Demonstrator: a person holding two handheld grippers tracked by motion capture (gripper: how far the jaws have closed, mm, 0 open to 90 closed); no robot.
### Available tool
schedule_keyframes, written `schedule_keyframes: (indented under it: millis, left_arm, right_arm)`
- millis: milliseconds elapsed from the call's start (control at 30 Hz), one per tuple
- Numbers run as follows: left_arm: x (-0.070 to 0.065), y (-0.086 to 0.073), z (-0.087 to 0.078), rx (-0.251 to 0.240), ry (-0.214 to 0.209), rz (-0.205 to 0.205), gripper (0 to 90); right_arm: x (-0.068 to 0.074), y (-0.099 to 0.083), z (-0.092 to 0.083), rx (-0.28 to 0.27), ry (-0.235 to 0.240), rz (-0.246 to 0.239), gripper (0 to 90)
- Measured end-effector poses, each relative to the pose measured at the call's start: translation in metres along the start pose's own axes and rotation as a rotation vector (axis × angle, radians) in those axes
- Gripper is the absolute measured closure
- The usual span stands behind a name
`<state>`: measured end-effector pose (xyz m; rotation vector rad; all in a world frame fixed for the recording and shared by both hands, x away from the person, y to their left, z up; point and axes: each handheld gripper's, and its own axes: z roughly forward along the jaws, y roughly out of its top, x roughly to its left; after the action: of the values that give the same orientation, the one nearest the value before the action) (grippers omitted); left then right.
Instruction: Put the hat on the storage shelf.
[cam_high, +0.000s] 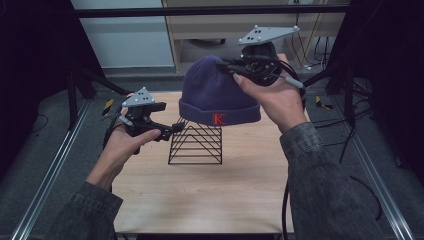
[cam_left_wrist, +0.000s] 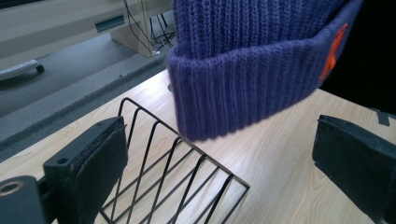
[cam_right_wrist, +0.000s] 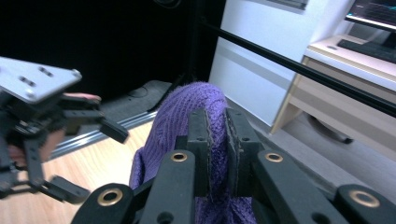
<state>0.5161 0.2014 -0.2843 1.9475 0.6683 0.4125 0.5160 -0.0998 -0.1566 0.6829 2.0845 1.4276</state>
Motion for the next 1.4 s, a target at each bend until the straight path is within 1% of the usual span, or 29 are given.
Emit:
schedule_keyframes:
  millis: [67,100,167,233,333,400,433,467,500,533,567,600,633,667,700,733,767,833,867,900,1067,1200,1300,1333,1400]
  left_arm:
    - [0.001,0.0,0.001,-0.003,-0.01,-0.002,2.8]
    - [0.0,0.0,0.002,-0.002,-0.024,0.004,2.9]
    - [0.0,-0.002,0.005,0.02,-0.053,0.023,3.0]
    - [0.0,-0.003,0.011,0.046,-0.059,0.027,2.8]
    - [0.005,-0.009,0.017,0.041,-0.076,0.004,3.0]
    - [0.007,-0.011,0.019,0.04,-0.075,0.0,4.6]
    - [0.009,-0.013,0.02,0.035,-0.087,-0.001,4.6]
    - [0.01,-0.015,0.021,0.021,-0.11,-0.002,19.2]
    - [0.009,-0.015,0.021,0.023,-0.117,0.003,21.4]
    - [0.009,-0.015,0.021,0.023,-0.117,0.003,29.1]
    - [0.008,-0.015,0.021,0.019,-0.114,0.027,29.1]
    - [0.007,-0.014,0.02,0.018,-0.103,0.036,40.4]
    - [0.007,-0.013,0.019,0.019,-0.084,0.023,52.3]
    - [0.007,-0.013,0.019,0.019,-0.084,0.023,56.0]
    - [0.007,-0.013,0.018,0.016,-0.074,0.014,56.0]
    - [0.007,-0.012,0.017,0.021,-0.067,0.008,59.1]
    - [0.008,-0.012,0.016,0.031,-0.051,0.006,59.8]
    - [0.009,-0.012,0.015,0.048,-0.02,0.014,61.0]
    - [0.01,-0.013,0.015,0.054,-0.009,0.011,62.0]
    - [0.013,-0.013,0.017,0.063,0.012,0.0,62.4]
    - [0.019,-0.015,0.021,0.074,0.071,-0.01,62.5]
    - [0.024,-0.018,0.02,0.088,0.088,-0.015,62.4]
    - [0.027,-0.025,0.021,0.101,0.098,-0.025,62.4]
    - [0.027,-0.025,0.021,0.101,0.098,-0.025,62.3]
    - [0.028,-0.031,0.021,0.108,0.101,-0.034,62.4]
  right_arm:
    - [0.004,0.001,0.003,-0.004,0.014,0.003,81.7]
    - [0.006,0.002,0.005,-0.007,0.023,0.003,81.8]
    - [0.01,0.002,0.008,-0.016,0.042,0.01,81.8]
    - [0.013,0.002,0.012,-0.024,0.064,0.02,81.8]
    - [0.017,0.003,0.017,-0.02,0.076,0.014,81.8]
    - [0.018,0.003,0.019,-0.017,0.079,0.013,81.8]
    - [0.019,0.003,0.02,-0.016,0.082,0.007,81.8]
    - [0.02,0.003,0.022,-0.005,0.083,0.0,81.7]
    - [0.02,0.002,0.023,-0.002,0.081,0.0,81.8]
    - [0.02,0.002,0.023,-0.002,0.081,0.0,81.8]
    - [0.02,0.002,0.023,0.002,0.08,-0.001,81.7]
    - [0.019,0.002,0.024,0.006,0.075,0.0,81.7]
    - [0.017,0.001,0.026,0.012,0.065,0.003,81.7]
    - [0.017,0.001,0.026,0.012,0.065,0.003,81.7]
    - [0.016,0.001,0.026,0.016,0.061,0.003,81.7]
    - [0.013,0.0,0.028,0.024,0.051,0.001,81.6]
    - [0.011,-0.002,0.029,0.033,0.043,0.001,81.6]
    - [0.007,-0.005,0.033,0.054,0.031,0.01,81.5]
    - [0.003,-0.01,0.039,0.073,0.019,0.015,81.4]
    - [0.001,-0.012,0.043,0.078,0.017,0.024,81.4]
    - [-0.005,-0.019,0.055,0.099,0.012,0.045,81.3]
    - [-0.004,-0.022,0.063,0.11,0.018,0.047,81.3]
    - [-0.001,-0.026,0.07,0.135,0.023,0.042,81.0]
    - [-0.001,-0.026,0.07,0.135,0.023,0.042,81.0]
    - [0.002,-0.031,0.077,0.156,0.025,0.037,80.9]
